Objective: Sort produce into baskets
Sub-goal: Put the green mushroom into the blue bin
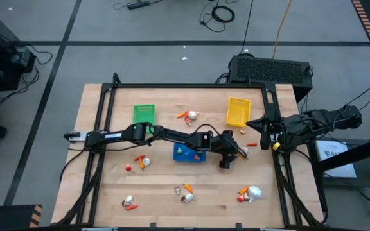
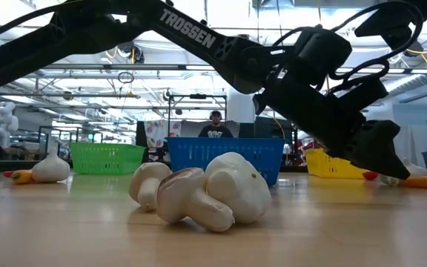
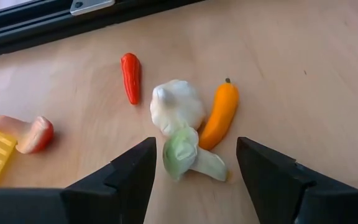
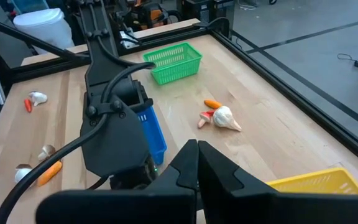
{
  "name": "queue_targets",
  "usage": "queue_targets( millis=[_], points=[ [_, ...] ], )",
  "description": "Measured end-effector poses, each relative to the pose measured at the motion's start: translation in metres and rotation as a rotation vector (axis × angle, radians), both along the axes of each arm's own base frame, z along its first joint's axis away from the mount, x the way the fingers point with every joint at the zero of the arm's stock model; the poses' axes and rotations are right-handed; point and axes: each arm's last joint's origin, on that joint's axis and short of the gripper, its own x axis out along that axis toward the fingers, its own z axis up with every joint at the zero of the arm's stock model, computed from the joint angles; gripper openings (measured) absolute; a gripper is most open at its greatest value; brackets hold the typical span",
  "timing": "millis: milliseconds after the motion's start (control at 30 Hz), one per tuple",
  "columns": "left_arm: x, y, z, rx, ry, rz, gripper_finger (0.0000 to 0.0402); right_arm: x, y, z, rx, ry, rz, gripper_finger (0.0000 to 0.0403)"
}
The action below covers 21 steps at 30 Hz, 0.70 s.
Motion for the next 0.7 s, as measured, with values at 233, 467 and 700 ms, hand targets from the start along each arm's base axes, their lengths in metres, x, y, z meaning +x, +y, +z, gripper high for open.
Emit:
queue_targets(
  millis=[233, 467, 700],
  points=[
    [-0.0001, 0.0015, 0.0, 0.0, 0.002, 0.003, 0.0186, 0.0, 0.0, 0.0, 0.0, 0.0, 0.0, 0.0],
    [-0.0003, 0.0015, -0.0004, 0.0, 0.007, 0.003, 0.0143, 0.0002, 0.0001, -0.0002, 0.0, 0.001, 0.0, 0.0],
    [-0.0008, 0.0016, 0.0008, 0.0, 0.013, 0.003, 0.0103, 0.0002, 0.0001, -0.0002, 0.004, 0.0, -0.001, 0.0]
  ],
)
